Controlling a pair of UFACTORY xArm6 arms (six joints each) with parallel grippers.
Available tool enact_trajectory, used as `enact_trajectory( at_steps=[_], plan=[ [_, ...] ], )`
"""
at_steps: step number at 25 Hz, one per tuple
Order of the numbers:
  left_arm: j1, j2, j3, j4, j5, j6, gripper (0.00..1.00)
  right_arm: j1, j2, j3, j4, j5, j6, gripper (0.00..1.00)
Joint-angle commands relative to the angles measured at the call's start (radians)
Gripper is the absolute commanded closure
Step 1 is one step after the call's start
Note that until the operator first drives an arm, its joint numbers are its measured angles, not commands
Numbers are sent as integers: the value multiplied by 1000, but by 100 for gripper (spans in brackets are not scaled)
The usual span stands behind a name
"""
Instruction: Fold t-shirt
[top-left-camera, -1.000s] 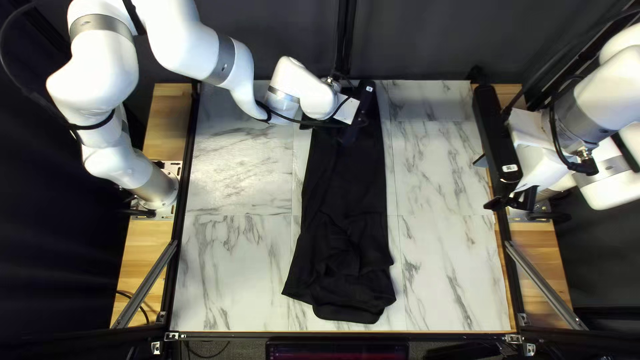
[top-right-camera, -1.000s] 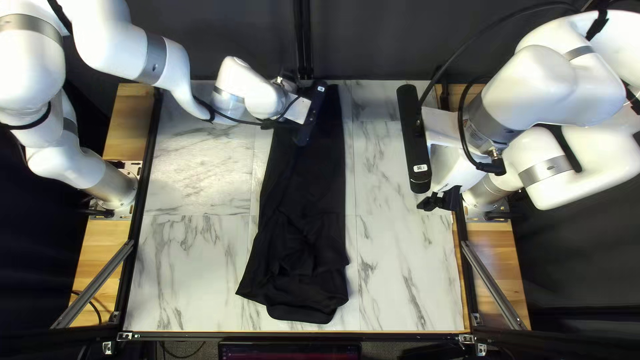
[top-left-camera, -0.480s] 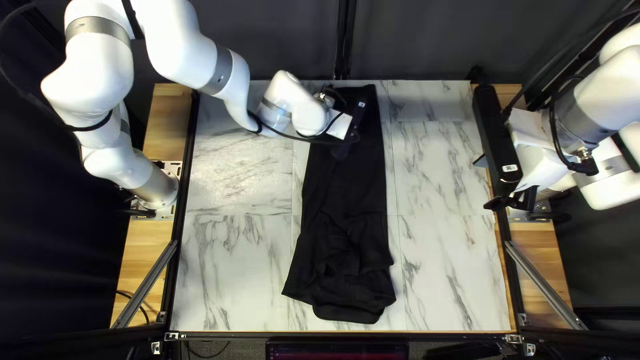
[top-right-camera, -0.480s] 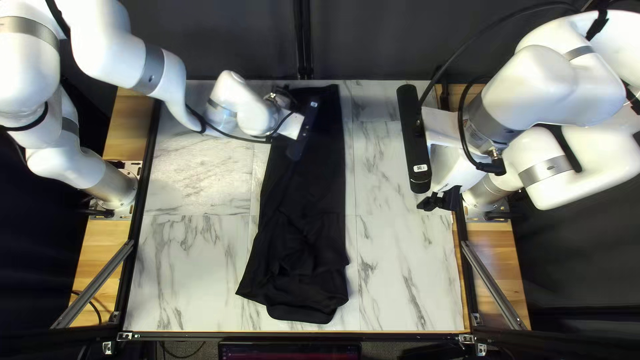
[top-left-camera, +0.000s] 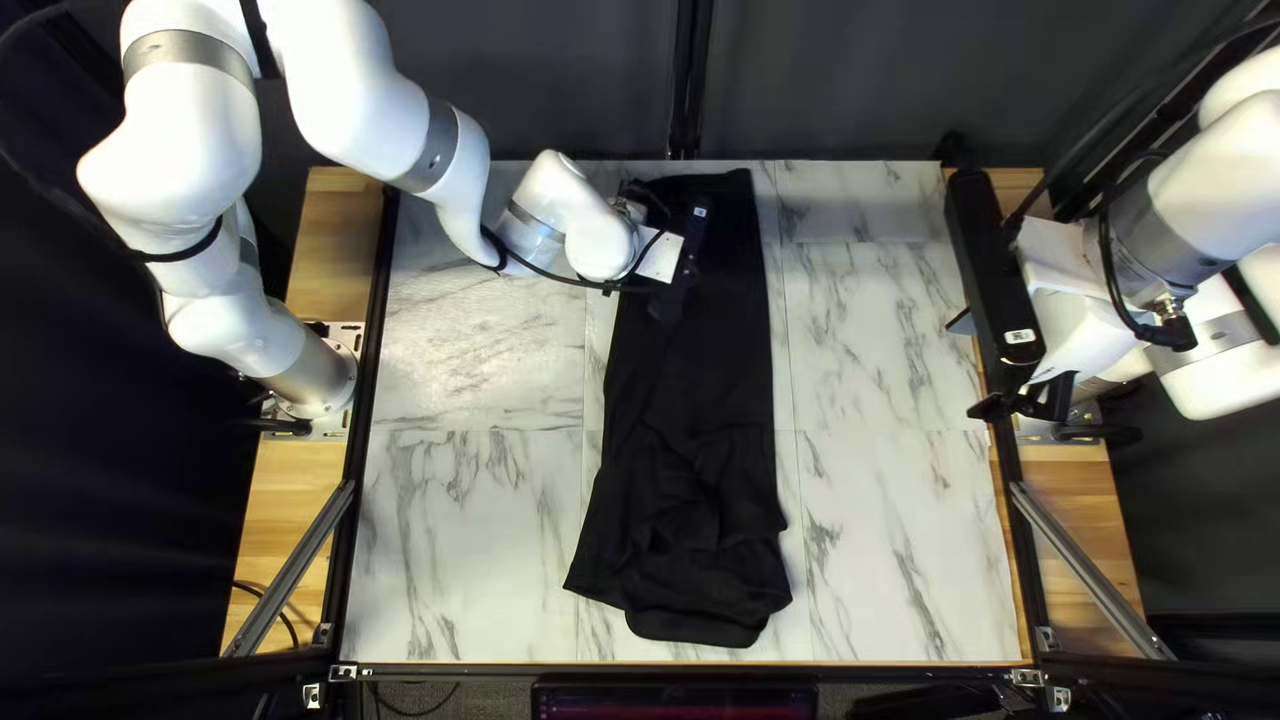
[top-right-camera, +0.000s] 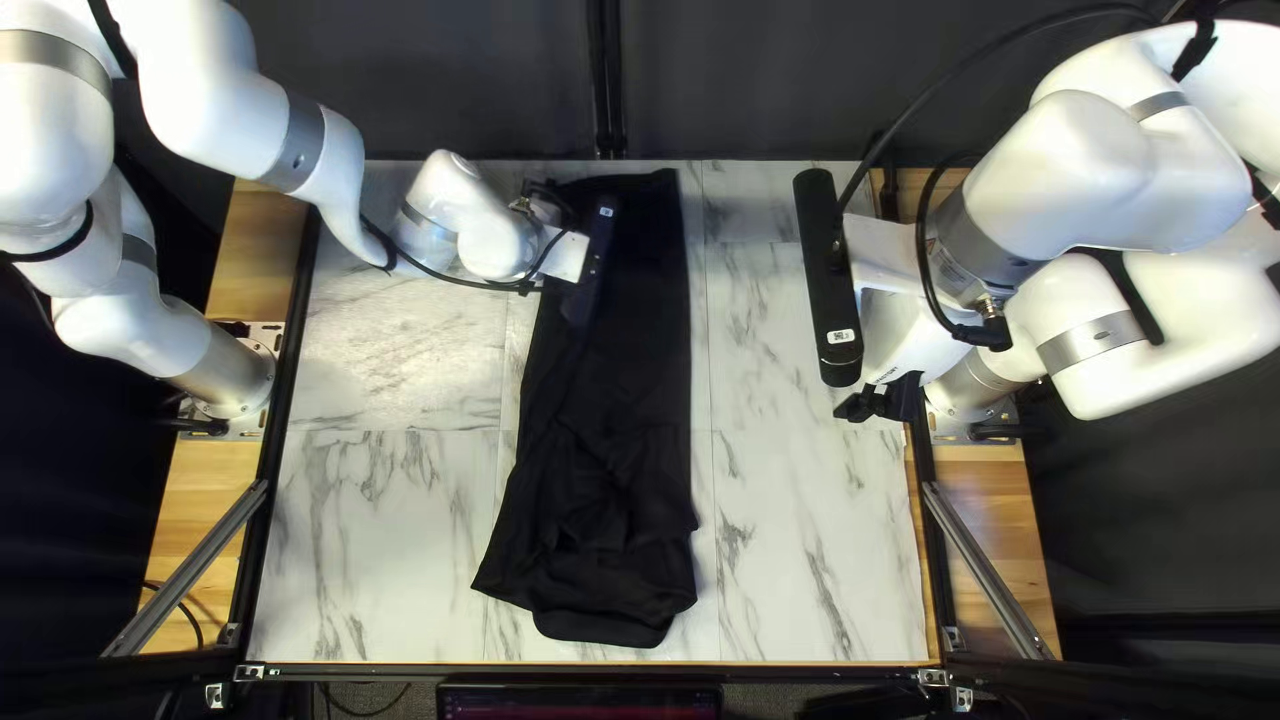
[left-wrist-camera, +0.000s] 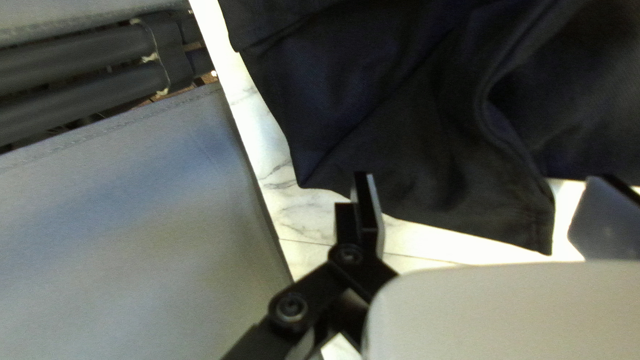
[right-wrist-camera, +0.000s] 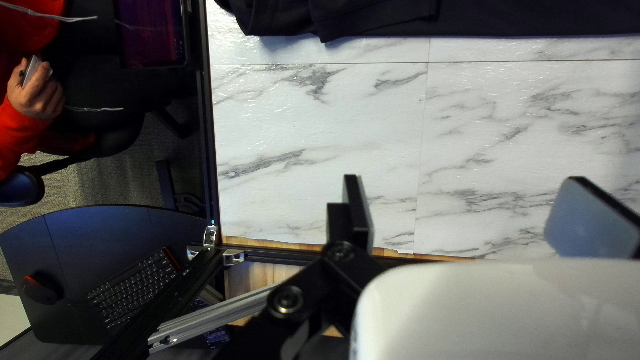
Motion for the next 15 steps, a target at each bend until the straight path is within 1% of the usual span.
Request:
enact_trajectory(
  at_steps=[1, 7, 10, 14, 15],
  plan=[
    [-3, -9, 2, -19, 5, 6, 100, 0, 0, 0, 0, 0, 0, 0],
    [-12, -52, -2, -47, 35, 63, 100, 0, 0, 0, 0, 0, 0, 0],
    [-25, -58, -48, -72, 80, 135, 100, 0, 0, 0, 0, 0, 0, 0],
    [-20, -27, -126, -94, 112, 232, 100, 0, 0, 0, 0, 0, 0, 0],
    [-17, -10, -157, -103, 118, 269, 100, 0, 0, 0, 0, 0, 0, 0]
  ],
)
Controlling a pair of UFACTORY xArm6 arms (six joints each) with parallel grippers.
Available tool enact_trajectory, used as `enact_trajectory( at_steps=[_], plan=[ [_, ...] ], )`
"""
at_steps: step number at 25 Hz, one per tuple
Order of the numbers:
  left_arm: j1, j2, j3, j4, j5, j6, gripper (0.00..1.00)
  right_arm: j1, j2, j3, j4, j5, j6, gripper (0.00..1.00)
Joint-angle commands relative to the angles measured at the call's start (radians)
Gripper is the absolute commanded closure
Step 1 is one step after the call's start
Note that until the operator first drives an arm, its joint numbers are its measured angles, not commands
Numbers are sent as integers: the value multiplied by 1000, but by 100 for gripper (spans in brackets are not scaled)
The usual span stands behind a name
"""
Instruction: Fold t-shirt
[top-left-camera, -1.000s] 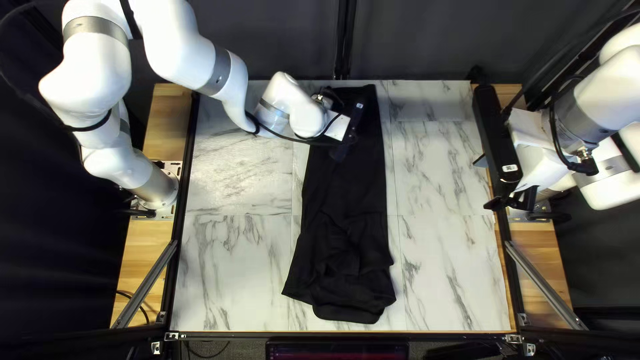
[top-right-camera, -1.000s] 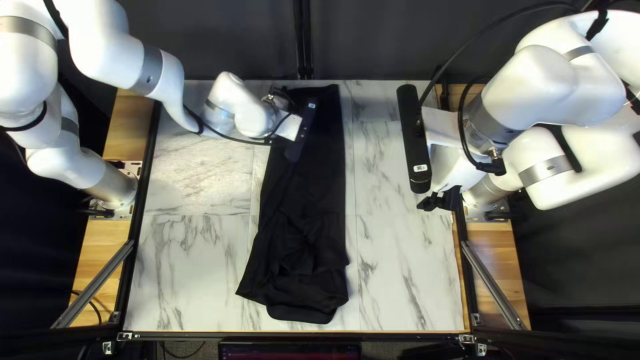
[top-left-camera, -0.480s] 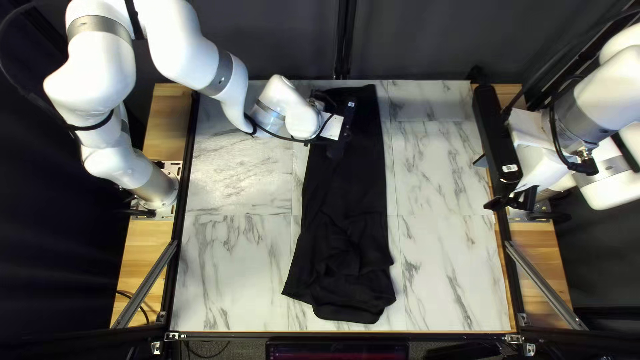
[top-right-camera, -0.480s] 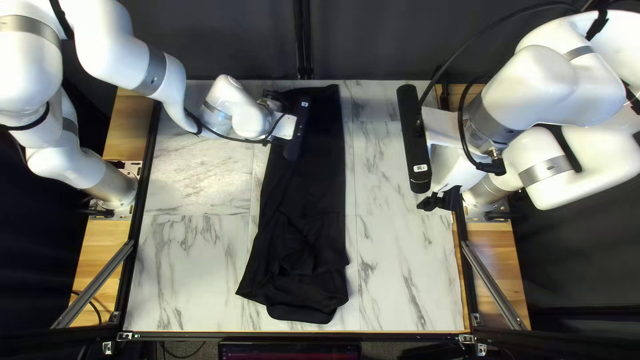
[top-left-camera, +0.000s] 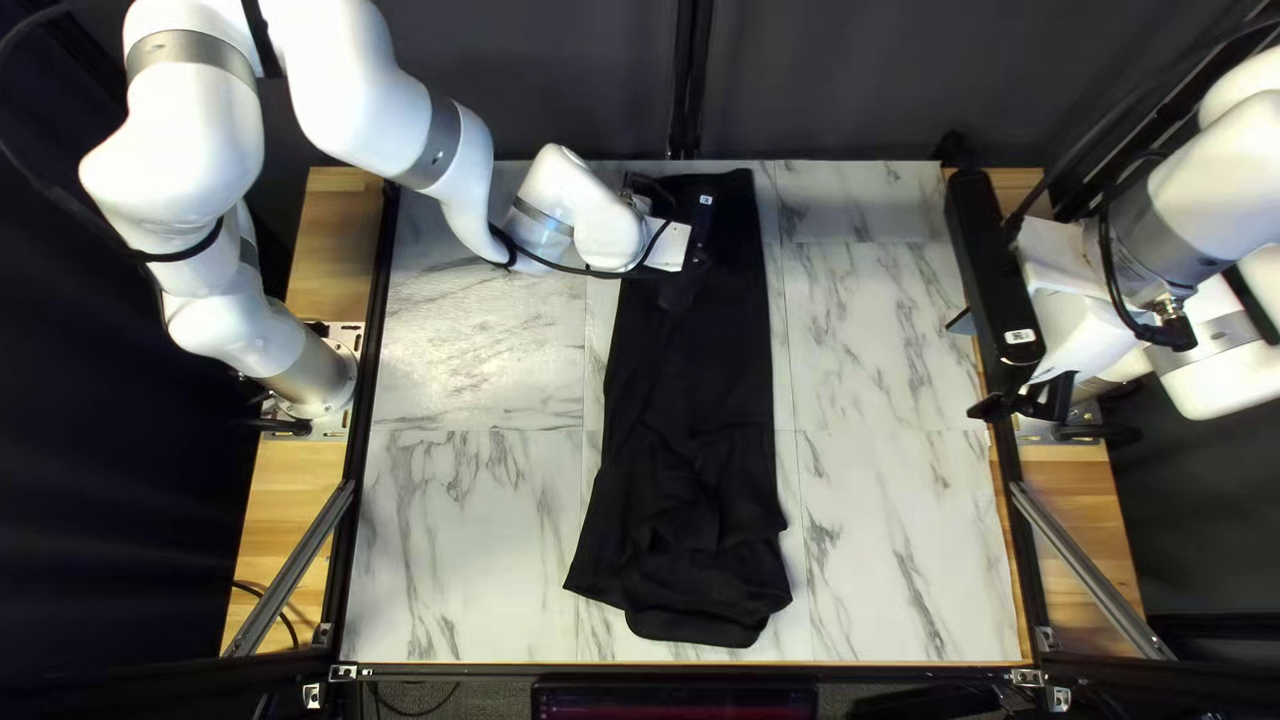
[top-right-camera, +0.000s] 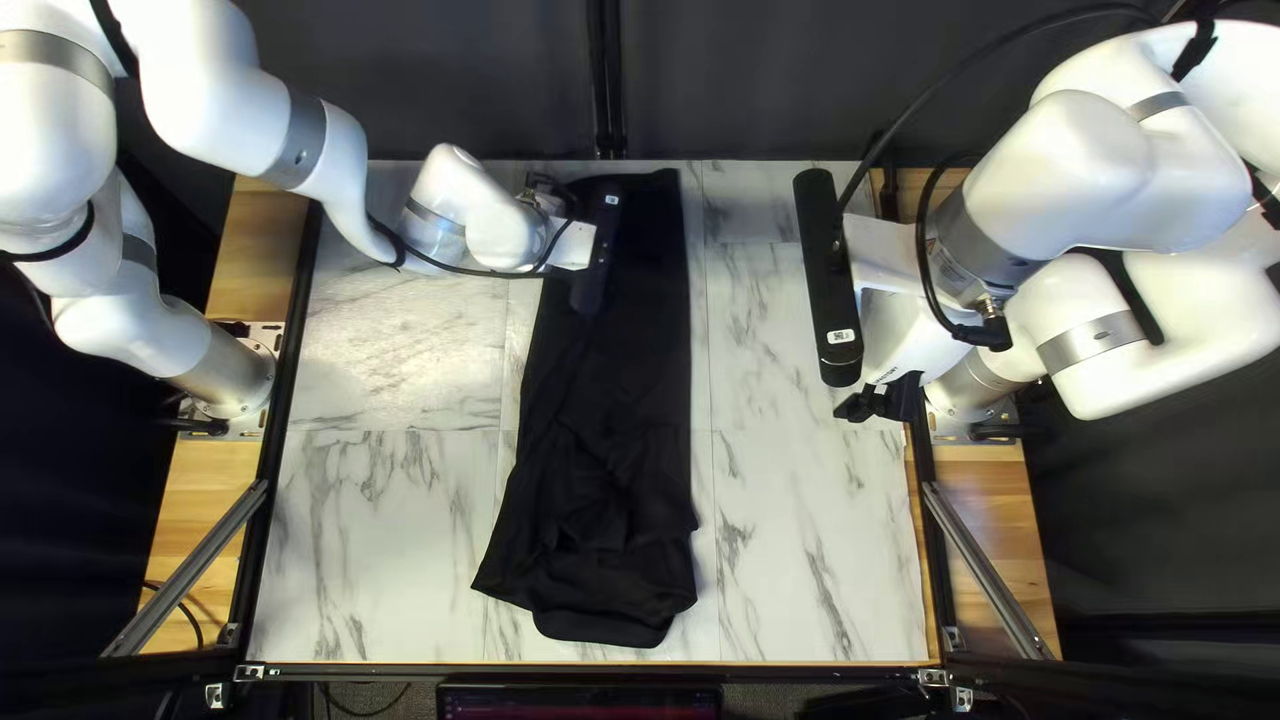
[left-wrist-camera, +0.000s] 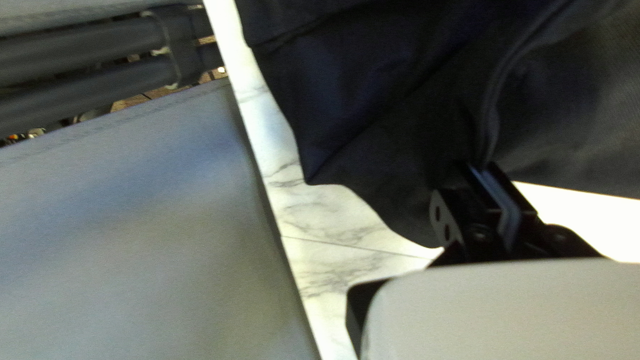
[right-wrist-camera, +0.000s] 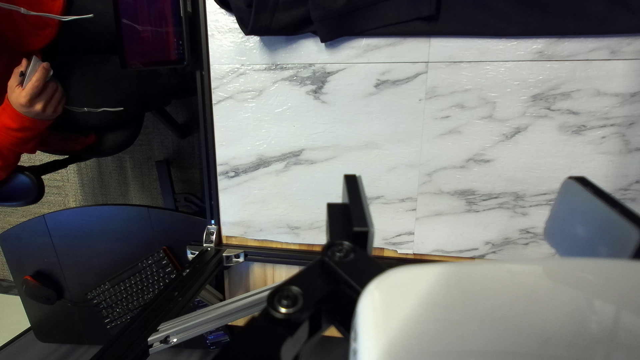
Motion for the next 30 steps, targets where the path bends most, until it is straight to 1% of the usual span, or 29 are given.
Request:
enact_trajectory(
  at_steps=[1, 2, 4, 6, 7, 8, 9, 10, 12, 14, 17, 20, 23, 25, 27, 28, 30],
  plan=[
    [9, 50, -98, -30, 29, 120, 100, 0, 0, 0, 0, 0, 0, 0],
    [13, 62, -116, -36, 30, 142, 100, 0, 0, 0, 0, 0, 0, 0],
    [26, 105, -180, -64, 36, 226, 100, 0, 0, 0, 0, 0, 0, 0],
    [30, 171, -270, -115, 52, 327, 100, 0, 0, 0, 0, 0, 0, 0],
    [30, 188, -293, -133, 58, 360, 83, 0, 0, 0, 0, 0, 0, 0],
    [27, 227, -340, -162, 72, 415, 63, 0, 0, 0, 0, 0, 0, 0],
    [24, 254, -371, -183, 86, 454, 10, 0, 0, 0, 0, 0, 0, 0],
    [21, 273, -390, -197, 97, 483, 0, 0, 0, 0, 0, 0, 0, 0],
    [19, 284, -399, -209, 110, 512, 0, 0, 0, 0, 0, 0, 0, 0],
    [18, 271, -380, -218, 114, 536, 0, 0, 0, 0, 0, 0, 0, 0],
    [16, 227, -332, -217, 117, 545, 0, 0, 0, 0, 0, 0, 0, 0],
    [15, 158, -256, -198, 96, 524, 0, 0, 0, 0, 0, 0, 0, 0],
    [28, 100, -170, -162, 46, 483, 0, 0, 0, 0, 0, 0, 0, 0],
    [53, 89, -136, -146, -3, 472, 0, 0, 0, 0, 0, 0, 0, 0],
    [83, 88, -117, -148, -49, 486, 0, 0, 0, 0, 0, 0, 0, 0],
    [107, 89, -106, -155, -87, 512, 0, 0, 0, 0, 0, 0, 0, 0],
    [139, 103, -109, -176, -125, 566, 0, 0, 0, 0, 0, 0, 0, 0]
  ],
)
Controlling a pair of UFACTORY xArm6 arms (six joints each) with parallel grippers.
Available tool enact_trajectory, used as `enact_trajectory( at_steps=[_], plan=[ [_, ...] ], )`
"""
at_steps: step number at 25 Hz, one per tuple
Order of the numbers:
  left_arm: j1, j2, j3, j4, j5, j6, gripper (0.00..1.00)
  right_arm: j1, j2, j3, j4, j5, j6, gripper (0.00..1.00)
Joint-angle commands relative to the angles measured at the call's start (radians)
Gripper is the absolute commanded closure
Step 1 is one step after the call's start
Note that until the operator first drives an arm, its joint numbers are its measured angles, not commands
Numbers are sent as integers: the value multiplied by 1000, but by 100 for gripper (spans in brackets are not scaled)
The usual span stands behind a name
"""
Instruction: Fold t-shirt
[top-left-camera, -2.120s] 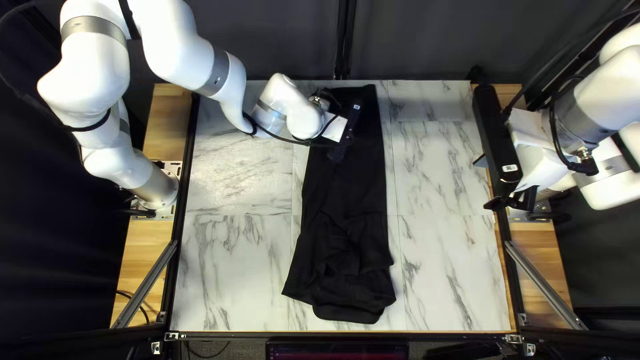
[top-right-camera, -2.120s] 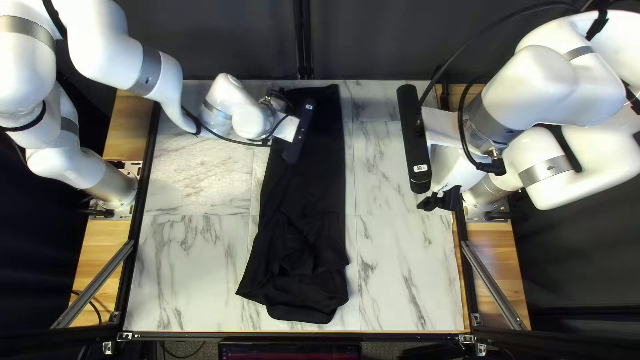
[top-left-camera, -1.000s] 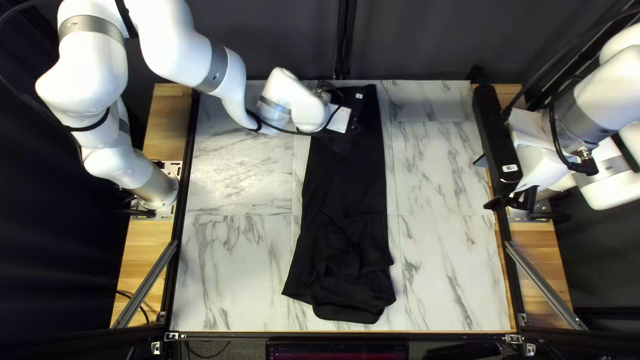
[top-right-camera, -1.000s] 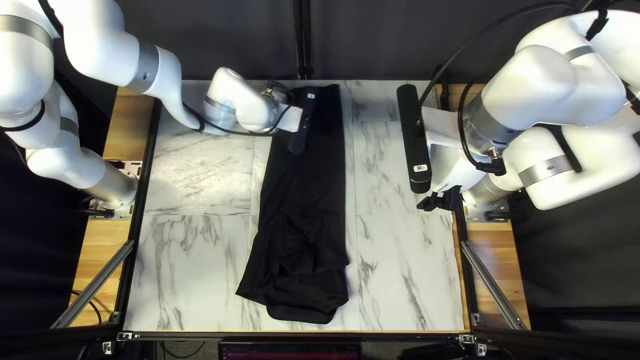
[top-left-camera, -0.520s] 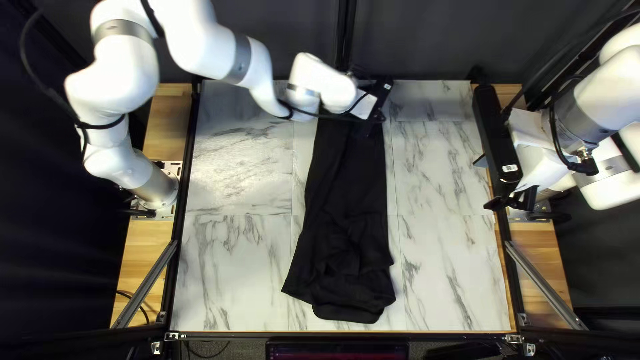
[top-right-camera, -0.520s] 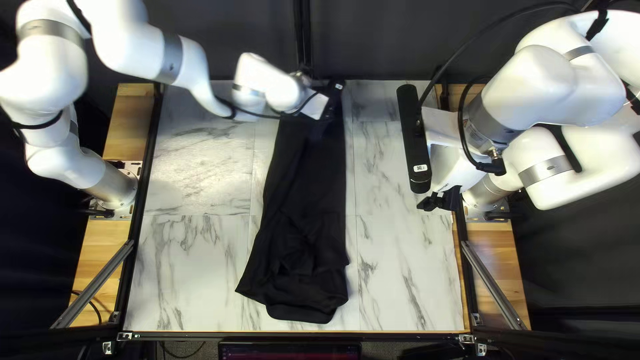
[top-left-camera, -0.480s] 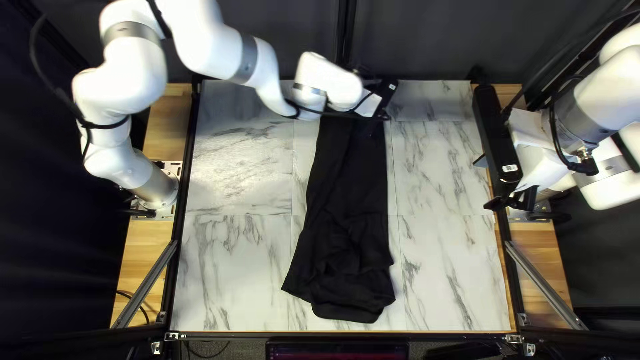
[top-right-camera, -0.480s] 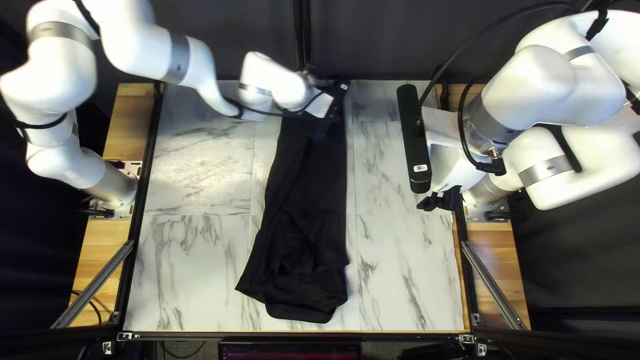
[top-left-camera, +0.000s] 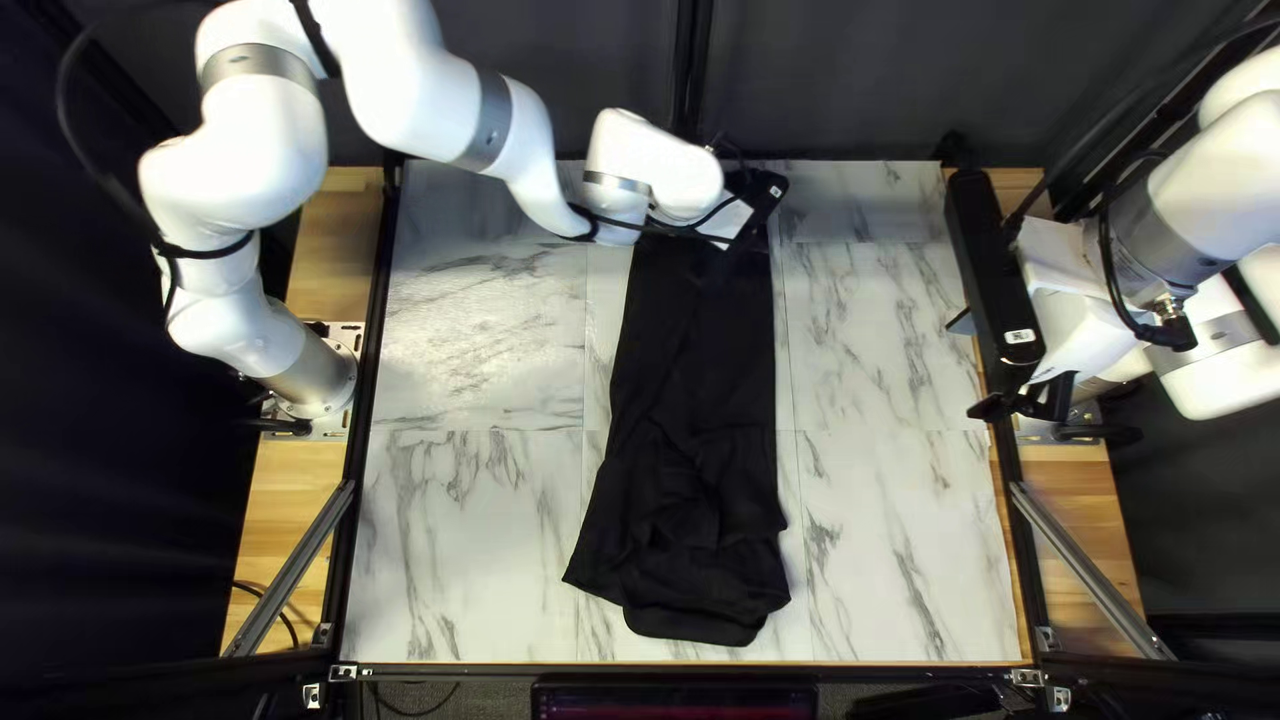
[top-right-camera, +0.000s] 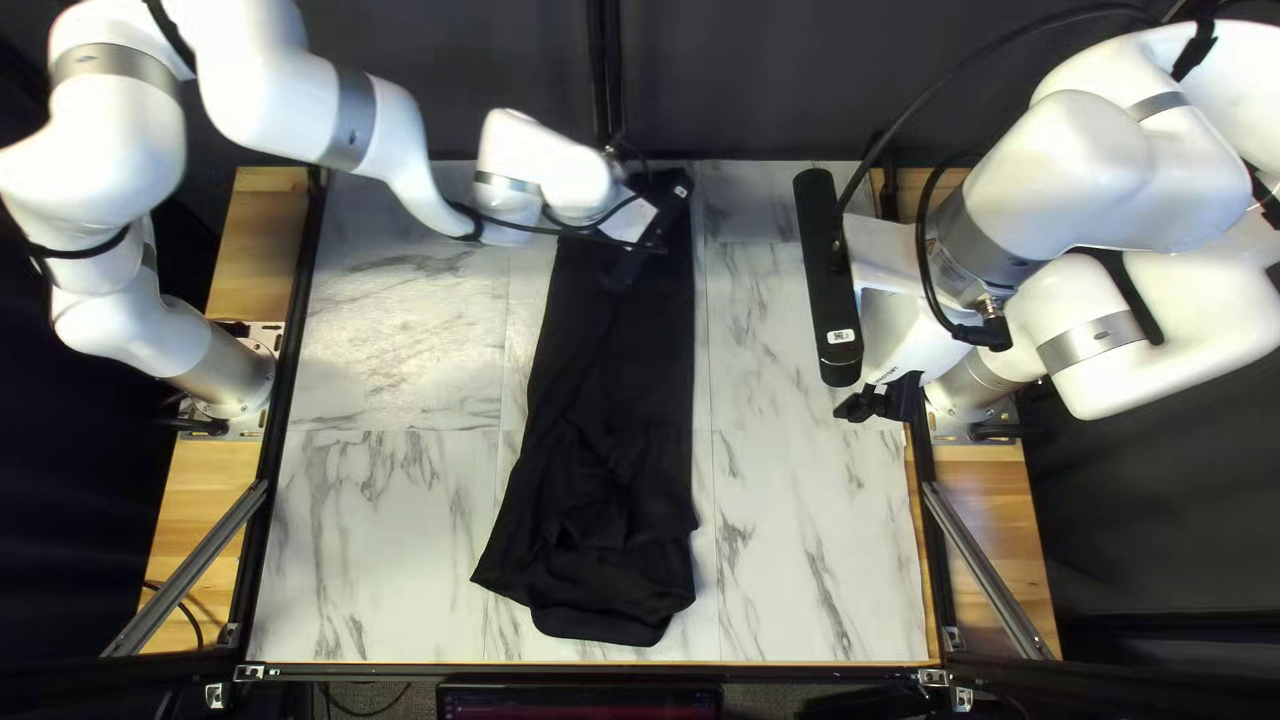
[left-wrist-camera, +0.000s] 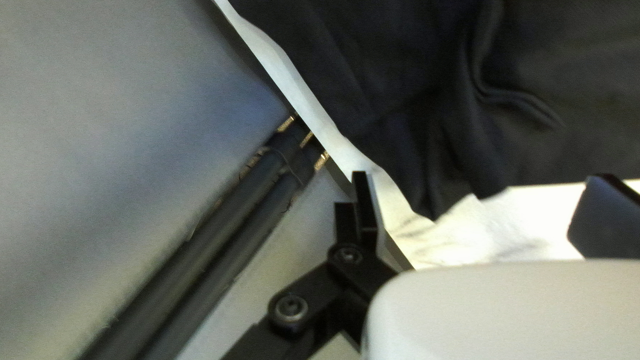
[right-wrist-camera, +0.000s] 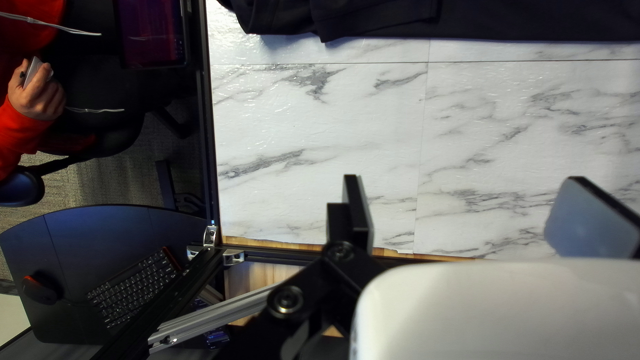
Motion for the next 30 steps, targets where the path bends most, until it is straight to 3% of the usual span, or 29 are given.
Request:
enact_trajectory(
  at_steps=[1, 7, 12, 20, 30],
  plan=[
    [68, 18, 12, -31, -91, 93, 0, 0, 0, 0, 0, 0, 0, 0],
    [96, 51, 18, -21, -134, 97, 0, 0, 0, 0, 0, 0, 0, 0],
    [72, 22, 64, 43, -156, -20, 0, 0, 0, 0, 0, 0, 0, 0],
    [27, 85, -11, 179, -66, -210, 0, 0, 0, 0, 0, 0, 0, 0],
    [11, 132, -87, 223, 42, -259, 0, 0, 0, 0, 0, 0, 0, 0]
  ],
)
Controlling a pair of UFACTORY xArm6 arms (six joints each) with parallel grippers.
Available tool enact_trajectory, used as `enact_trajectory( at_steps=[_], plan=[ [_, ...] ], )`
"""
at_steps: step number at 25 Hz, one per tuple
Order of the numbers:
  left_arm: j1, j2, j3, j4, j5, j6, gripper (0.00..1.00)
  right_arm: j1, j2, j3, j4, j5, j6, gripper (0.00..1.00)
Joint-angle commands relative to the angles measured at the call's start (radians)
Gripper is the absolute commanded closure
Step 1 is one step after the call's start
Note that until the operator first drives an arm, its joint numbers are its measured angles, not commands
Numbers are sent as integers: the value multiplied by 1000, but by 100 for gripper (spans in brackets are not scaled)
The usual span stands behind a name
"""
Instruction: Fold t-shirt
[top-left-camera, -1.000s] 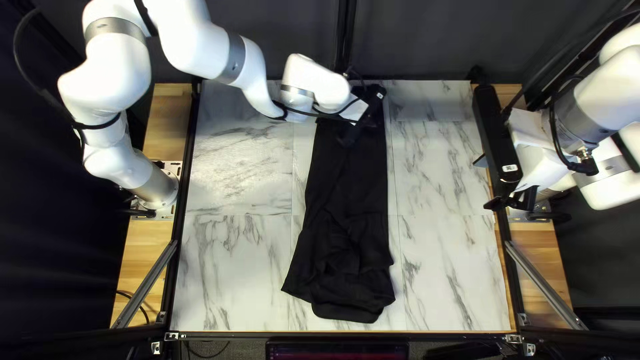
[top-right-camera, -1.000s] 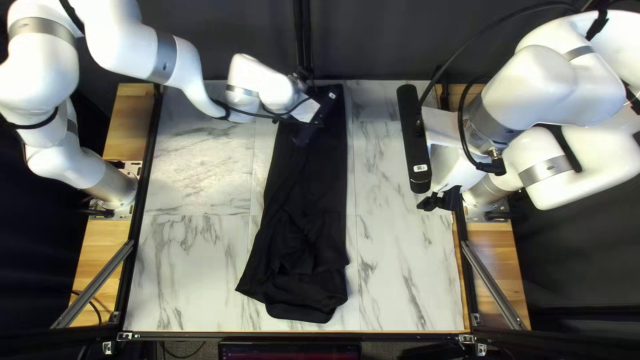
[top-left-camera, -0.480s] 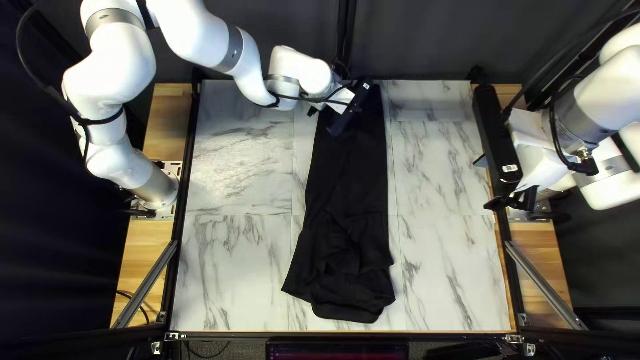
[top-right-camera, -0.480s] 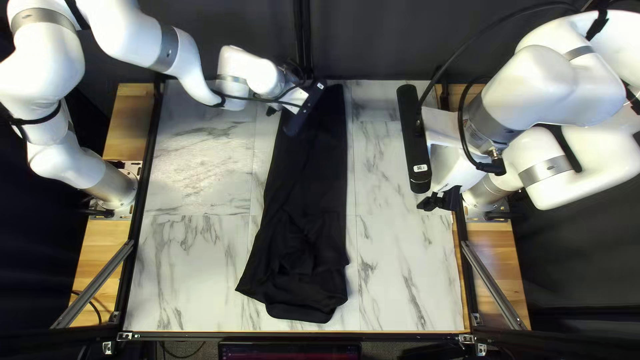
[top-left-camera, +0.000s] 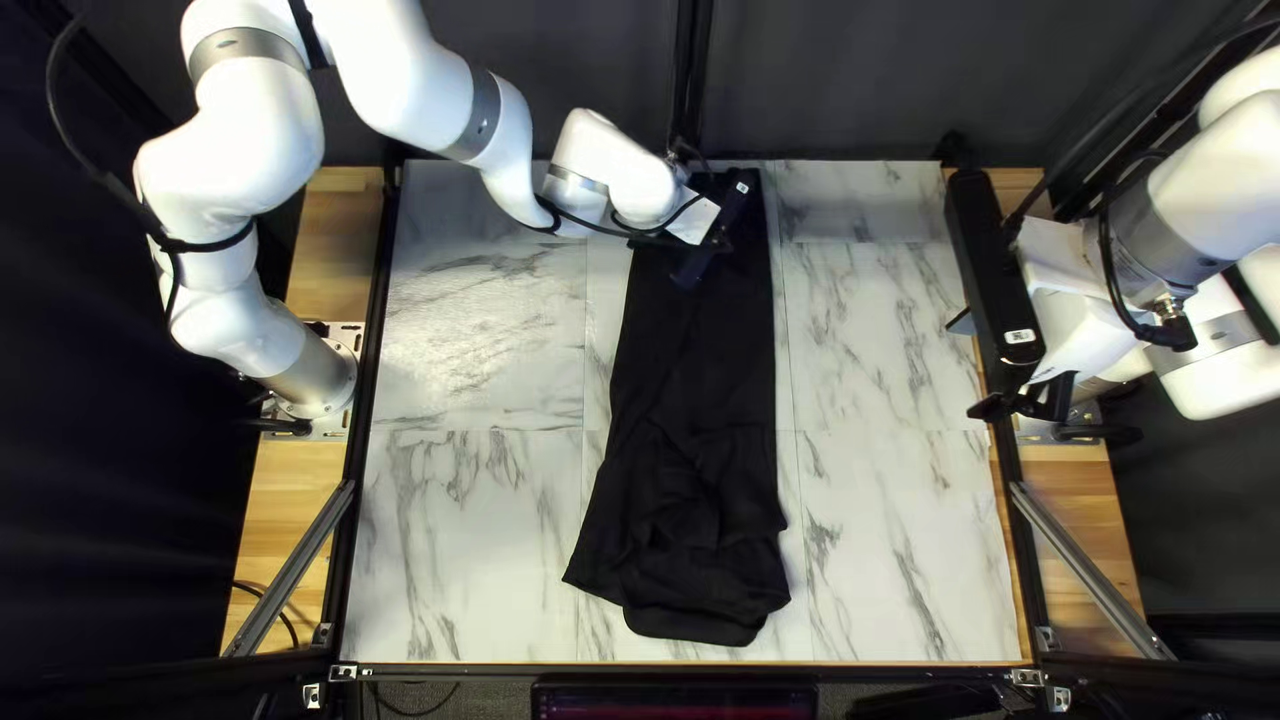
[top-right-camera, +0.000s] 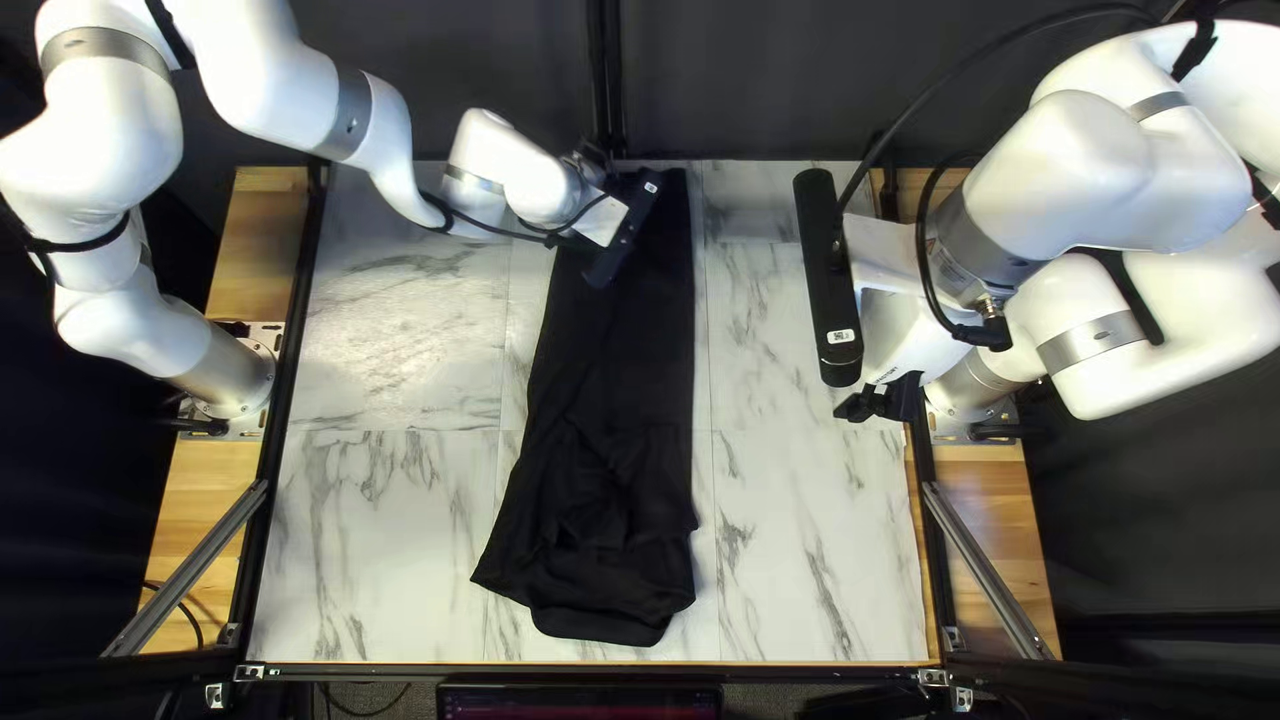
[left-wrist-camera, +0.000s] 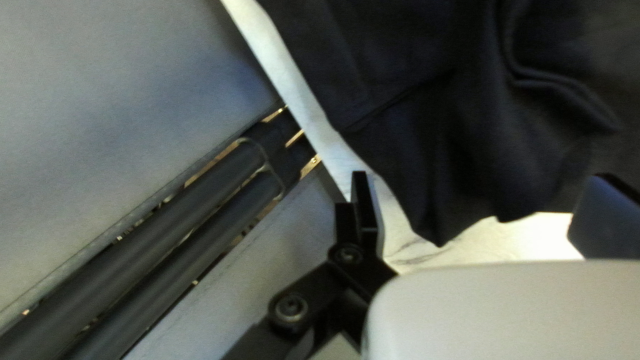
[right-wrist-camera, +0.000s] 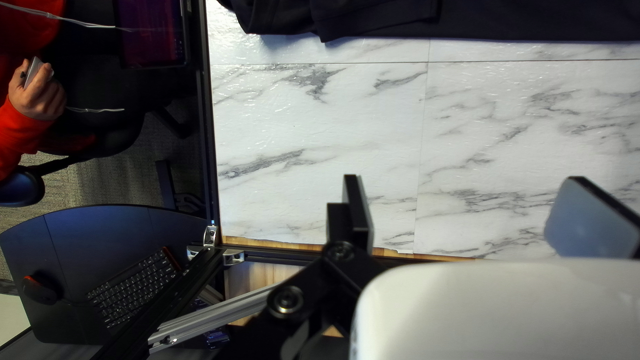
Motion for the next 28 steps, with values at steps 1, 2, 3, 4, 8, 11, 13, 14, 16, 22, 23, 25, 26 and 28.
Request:
enact_trajectory(
  at_steps=[1, 2, 3, 4, 8, 11, 13, 14, 16, 22, 23, 25, 26, 28],
  plan=[
    [3, 17, -26, 11, 24, -9, 0, 0, 0, 0, 0, 0, 0, 0],
    [4, 17, -27, 13, 26, -10, 0, 0, 0, 0, 0, 0, 0, 0],
    [7, 14, -28, 16, 28, -11, 0, 0, 0, 0, 0, 0, 0, 0],
    [9, 11, -28, 17, 28, -9, 0, 0, 0, 0, 0, 0, 0, 0],
    [12, -2, -38, 15, 29, 10, 0, 0, 0, 0, 0, 0, 0, 0],
    [14, -1, -57, 5, 20, 38, 0, 0, 0, 0, 0, 0, 0, 0],
    [19, 8, -74, 1, 12, 56, 0, 0, 0, 0, 0, 0, 0, 0],
    [22, 13, -81, 0, 9, 63, 0, 0, 0, 0, 0, 0, 0, 0],
    [31, 21, -98, -6, 1, 83, 0, 0, 0, 0, 0, 0, 0, 0],
    [33, 15, -90, -7, -20, 94, 0, 0, 0, 0, 0, 0, 0, 0],
    [32, 10, -76, -2, -28, 85, 0, 0, 0, 0, 0, 0, 0, 0],
    [29, 1, -47, 14, -44, 58, 0, 0, 0, 0, 0, 0, 0, 0],
    [29, -3, -37, 17, -49, 50, 0, 0, 0, 0, 0, 0, 0, 0],
    [22, -13, -15, 18, -61, 35, 0, 0, 0, 0, 0, 0, 0, 0]
  ],
)
